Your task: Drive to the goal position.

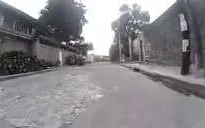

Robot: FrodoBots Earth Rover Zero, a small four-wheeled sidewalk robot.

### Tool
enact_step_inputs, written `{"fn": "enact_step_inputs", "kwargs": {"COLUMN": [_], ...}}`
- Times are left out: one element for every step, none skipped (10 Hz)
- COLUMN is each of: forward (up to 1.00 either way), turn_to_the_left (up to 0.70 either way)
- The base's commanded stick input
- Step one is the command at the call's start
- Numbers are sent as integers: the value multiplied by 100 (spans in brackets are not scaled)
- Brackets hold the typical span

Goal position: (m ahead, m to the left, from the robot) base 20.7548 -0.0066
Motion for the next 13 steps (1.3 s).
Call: {"fn": "enact_step_inputs", "kwargs": {"forward": [100, 100, 100, 100, 100, 100, 100, 100, 100, 100, 100, 100, 100], "turn_to_the_left": [1, 1, 1, 1, 1, 1, 1, 1, 1, 1, 1, 1, 1]}}
